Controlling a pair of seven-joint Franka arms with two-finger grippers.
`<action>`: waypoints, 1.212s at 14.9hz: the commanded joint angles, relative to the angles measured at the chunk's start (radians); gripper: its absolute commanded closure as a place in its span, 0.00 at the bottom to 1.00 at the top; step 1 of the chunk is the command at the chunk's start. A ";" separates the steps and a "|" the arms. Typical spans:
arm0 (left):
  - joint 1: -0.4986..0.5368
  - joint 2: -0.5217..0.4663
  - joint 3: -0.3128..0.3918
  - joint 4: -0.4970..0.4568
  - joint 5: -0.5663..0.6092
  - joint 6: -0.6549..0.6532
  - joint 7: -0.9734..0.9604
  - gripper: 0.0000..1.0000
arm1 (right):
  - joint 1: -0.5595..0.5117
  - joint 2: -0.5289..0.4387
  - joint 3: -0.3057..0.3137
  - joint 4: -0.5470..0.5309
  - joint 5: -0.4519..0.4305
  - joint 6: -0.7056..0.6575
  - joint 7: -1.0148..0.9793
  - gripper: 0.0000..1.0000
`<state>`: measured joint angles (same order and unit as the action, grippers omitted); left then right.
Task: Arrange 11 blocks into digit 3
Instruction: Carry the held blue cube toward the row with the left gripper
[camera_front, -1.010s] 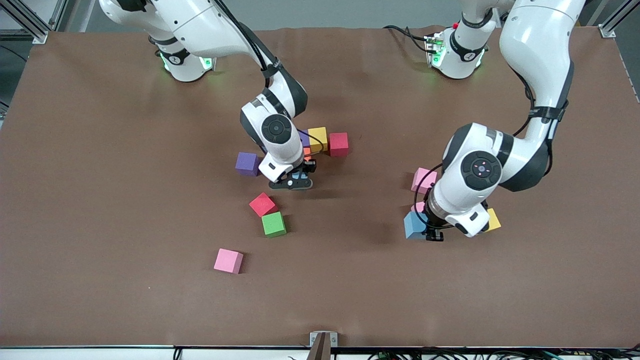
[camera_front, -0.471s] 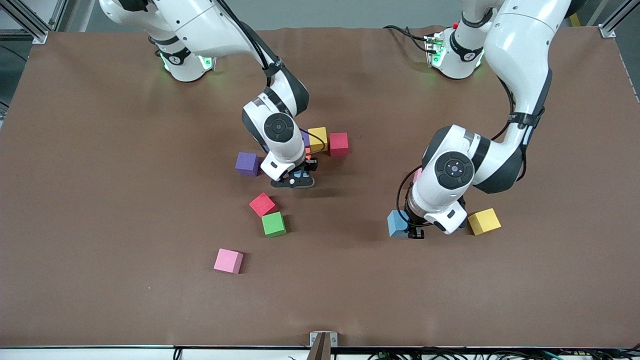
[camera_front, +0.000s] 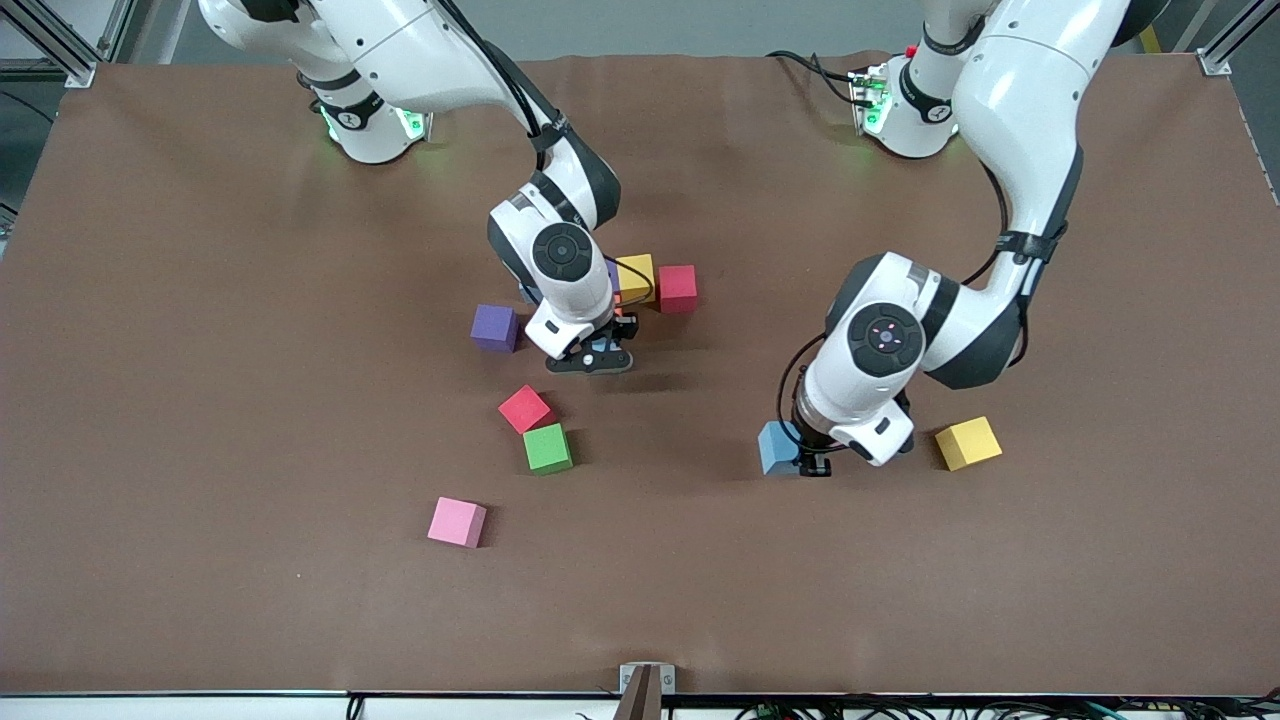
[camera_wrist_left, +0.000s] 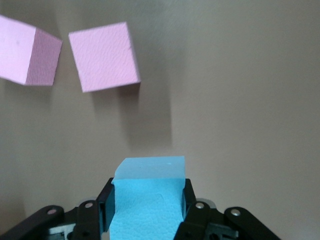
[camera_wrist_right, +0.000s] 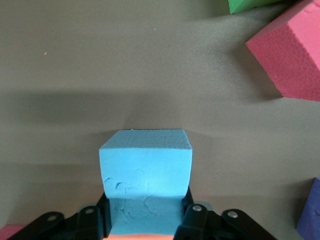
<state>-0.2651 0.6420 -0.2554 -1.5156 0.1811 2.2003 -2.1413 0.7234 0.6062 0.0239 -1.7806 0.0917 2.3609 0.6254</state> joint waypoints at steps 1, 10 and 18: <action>-0.040 0.036 0.007 0.035 0.015 0.007 -0.034 0.76 | 0.004 -0.009 0.001 -0.019 -0.023 0.011 0.025 0.66; -0.120 0.080 0.007 0.055 0.015 0.007 -0.025 0.75 | -0.012 -0.009 0.001 -0.008 -0.024 -0.005 0.010 0.01; -0.184 0.133 0.015 0.101 0.015 0.050 -0.029 0.75 | -0.016 -0.009 0.001 0.012 -0.027 -0.014 0.010 0.00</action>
<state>-0.4241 0.7404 -0.2500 -1.4625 0.1811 2.2365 -2.1594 0.7161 0.6063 0.0173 -1.7694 0.0810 2.3588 0.6246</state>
